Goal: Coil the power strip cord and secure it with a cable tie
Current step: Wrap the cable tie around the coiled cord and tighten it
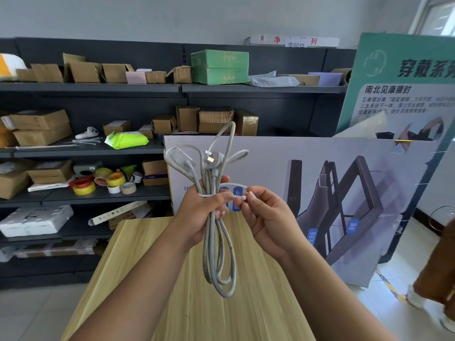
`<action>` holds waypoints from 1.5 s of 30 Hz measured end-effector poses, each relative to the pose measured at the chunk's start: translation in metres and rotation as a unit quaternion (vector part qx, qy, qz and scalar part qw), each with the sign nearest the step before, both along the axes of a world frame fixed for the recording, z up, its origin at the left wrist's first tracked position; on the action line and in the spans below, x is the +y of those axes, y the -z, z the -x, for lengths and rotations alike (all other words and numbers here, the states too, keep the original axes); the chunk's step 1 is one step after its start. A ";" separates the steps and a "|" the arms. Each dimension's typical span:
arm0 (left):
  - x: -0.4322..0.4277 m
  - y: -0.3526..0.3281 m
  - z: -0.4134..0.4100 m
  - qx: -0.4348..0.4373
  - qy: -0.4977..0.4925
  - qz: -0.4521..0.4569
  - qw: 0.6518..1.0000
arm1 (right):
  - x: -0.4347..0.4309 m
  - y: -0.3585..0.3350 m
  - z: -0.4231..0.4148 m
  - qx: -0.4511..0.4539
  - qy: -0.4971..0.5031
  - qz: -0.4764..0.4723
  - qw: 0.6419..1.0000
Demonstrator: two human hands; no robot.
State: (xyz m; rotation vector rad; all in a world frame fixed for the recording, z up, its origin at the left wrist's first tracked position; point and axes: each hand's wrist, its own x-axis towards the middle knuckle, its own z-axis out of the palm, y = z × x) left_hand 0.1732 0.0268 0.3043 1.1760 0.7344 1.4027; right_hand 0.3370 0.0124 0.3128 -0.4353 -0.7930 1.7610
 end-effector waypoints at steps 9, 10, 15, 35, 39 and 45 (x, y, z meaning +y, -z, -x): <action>0.000 0.004 0.001 0.009 -0.012 0.003 1.000 | -0.002 0.000 0.000 -0.017 0.012 0.000 1.000; 0.000 0.004 0.000 0.009 -0.023 0.005 1.000 | -0.003 0.001 0.000 -0.022 0.015 -0.001 1.000; 0.001 0.005 -0.004 0.023 -0.096 0.011 0.995 | -0.002 0.005 0.000 -0.075 0.056 -0.017 0.995; 0.005 0.017 -0.008 0.079 -0.183 0.009 0.980 | -0.002 0.021 0.014 -0.398 0.163 -0.193 0.882; 0.005 0.018 -0.007 0.084 -0.194 0.009 0.977 | 0.002 0.024 0.015 -0.478 0.267 -0.186 0.816; 0.001 0.016 -0.009 0.096 -0.229 -0.001 0.969 | 0.001 0.029 0.020 -0.484 0.361 -0.209 0.769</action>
